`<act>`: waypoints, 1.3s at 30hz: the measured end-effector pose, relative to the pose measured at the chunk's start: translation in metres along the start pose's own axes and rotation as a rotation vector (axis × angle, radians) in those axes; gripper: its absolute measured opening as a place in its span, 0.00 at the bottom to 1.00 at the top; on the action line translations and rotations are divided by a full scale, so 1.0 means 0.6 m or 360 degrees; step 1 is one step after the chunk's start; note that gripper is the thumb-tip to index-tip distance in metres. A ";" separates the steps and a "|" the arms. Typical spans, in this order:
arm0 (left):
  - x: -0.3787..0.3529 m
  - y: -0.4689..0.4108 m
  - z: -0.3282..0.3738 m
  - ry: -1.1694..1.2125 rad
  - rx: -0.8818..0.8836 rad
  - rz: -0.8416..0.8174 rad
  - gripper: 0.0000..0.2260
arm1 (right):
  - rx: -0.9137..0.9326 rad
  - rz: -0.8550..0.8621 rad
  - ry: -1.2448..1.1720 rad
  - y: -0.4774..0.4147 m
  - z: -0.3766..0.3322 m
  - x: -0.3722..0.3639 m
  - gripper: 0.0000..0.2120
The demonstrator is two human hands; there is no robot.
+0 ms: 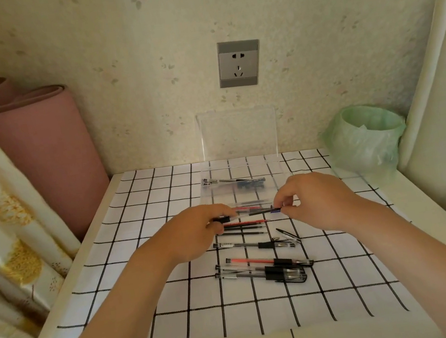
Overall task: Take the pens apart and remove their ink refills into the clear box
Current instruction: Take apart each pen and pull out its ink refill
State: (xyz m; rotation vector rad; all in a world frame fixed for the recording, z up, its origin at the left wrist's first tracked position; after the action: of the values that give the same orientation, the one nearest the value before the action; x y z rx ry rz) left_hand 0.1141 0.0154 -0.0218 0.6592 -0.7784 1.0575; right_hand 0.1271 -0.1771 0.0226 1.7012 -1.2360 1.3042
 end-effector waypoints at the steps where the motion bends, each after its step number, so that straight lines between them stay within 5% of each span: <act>1: -0.005 0.000 0.003 0.0037 0.0001 -0.0029 0.16 | 0.0031 0.0002 -0.0040 0.000 -0.007 -0.002 0.07; 10: -0.024 -0.006 0.036 0.0117 -0.0117 -0.0090 0.20 | 0.0083 0.0142 -0.0551 -0.004 -0.033 -0.006 0.12; 13: -0.018 -0.010 0.020 0.0085 -0.0050 -0.0035 0.18 | 0.0030 0.0167 -0.0419 -0.004 -0.012 0.002 0.13; 25: -0.031 -0.010 0.030 0.0144 -0.0051 -0.0099 0.18 | -0.0028 -0.0444 -0.0127 0.003 -0.001 -0.073 0.07; 39: -0.052 -0.002 0.012 0.0030 0.0062 -0.0257 0.15 | 0.0063 -0.0445 -0.0094 -0.006 -0.020 -0.095 0.05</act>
State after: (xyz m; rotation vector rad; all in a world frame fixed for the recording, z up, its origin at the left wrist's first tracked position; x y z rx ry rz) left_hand 0.1046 -0.0066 -0.0432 0.7322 -0.6780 0.9321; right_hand 0.1230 -0.1490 -0.0284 1.8750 -0.9671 1.1244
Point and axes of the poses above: each hand's wrist, its own y-axis away from the middle knuckle, its own x-axis out of the back of the hand, z = x × y, the point moved 10 cm from there along -y, towards the middle knuckle, and after that the axes turned 4 degrees about -y, right-handed, at the moved point
